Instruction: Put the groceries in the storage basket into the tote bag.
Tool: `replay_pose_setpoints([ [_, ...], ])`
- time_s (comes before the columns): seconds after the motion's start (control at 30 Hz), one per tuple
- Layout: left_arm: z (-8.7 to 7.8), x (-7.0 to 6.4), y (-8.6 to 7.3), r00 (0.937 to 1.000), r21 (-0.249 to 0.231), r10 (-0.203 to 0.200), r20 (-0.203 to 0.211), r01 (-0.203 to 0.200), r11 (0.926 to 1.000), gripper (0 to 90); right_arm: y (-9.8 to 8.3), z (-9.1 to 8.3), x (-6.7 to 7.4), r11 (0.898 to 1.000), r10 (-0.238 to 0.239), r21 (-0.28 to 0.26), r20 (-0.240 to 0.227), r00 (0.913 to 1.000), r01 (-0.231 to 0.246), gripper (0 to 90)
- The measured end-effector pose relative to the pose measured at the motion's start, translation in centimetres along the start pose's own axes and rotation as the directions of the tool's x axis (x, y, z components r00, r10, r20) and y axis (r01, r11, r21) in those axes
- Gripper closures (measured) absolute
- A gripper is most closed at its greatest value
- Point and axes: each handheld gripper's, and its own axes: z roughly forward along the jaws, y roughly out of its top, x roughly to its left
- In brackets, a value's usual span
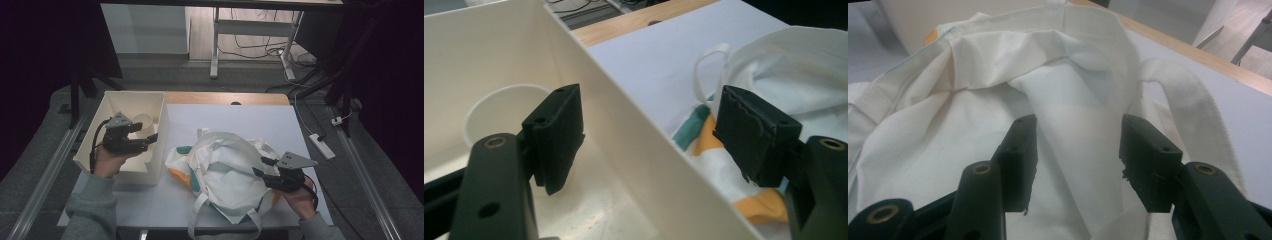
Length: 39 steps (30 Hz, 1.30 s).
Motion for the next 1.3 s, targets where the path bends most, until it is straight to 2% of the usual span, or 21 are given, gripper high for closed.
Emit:
replay_pose_setpoints([
  [0.1,0.2,1.0,-0.1,0.9982,0.018,-0.021,-0.055,0.023,0.9996,26.8,-0.1,0.1,0.0,1.0,-0.003,0.006,-0.005,1.0,0.003,49.2],
  [0.23,0.4,2.3,-0.3,0.9931,0.035,-0.043,-0.109,0.048,0.9982,25.4,-0.1,0.2,0.0,1.0,-0.005,0.009,-0.005,1.0,0.006,49.0],
  [0.33,0.6,3.1,-0.3,0.9901,0.042,-0.059,-0.128,0.064,0.9971,24.2,-0.2,0.1,0.0,1.0,-0.002,0.006,-0.004,1.0,0.002,49.0],
  [0.47,1.7,4.1,-0.4,0.9859,0.078,-0.067,-0.153,0.08,0.9938,22.2,-0.2,0.1,0.1,1.0,-0.003,0.007,-0.003,1.0,0.003,49.0],
  [0.6,2.9,4.9,-0.5,0.9848,0.108,-0.076,-0.157,0.093,0.9897,18.4,-0.2,0.1,0.3,1.0,-0.012,0.007,-0.006,0.9999,0.012,48.9],
  [0.77,4.0,5.5,-0.4,0.982,0.134,-0.06,-0.179,0.084,0.9874,11.2,-0.2,0.2,0.3,1.0,-0.013,0.008,-0.005,0.9999,0.013,48.9],
  [1.03,5.7,6.7,-1.0,0.9839,0.162,-0.055,-0.17,0.083,0.9834,1.7,0.1,0.5,0.4,1.0,-0.029,0.01,-0.006,0.9996,0.029,48.9],
  [1.2,6.6,6.8,-1.0,0.987,0.168,-0.052,-0.152,0.077,0.9828,0.2,0.1,0.6,0.6,0.999,-0.038,0.012,-0.009,0.9992,0.038,48.9],
  [1.3,7.2,6.8,-1.1,0.9849,0.185,-0.048,-0.167,0.079,0.9795,0.3,0.3,0.5,0.7,0.999,-0.048,0.01,-0.008,0.9988,0.048,48.9],
])
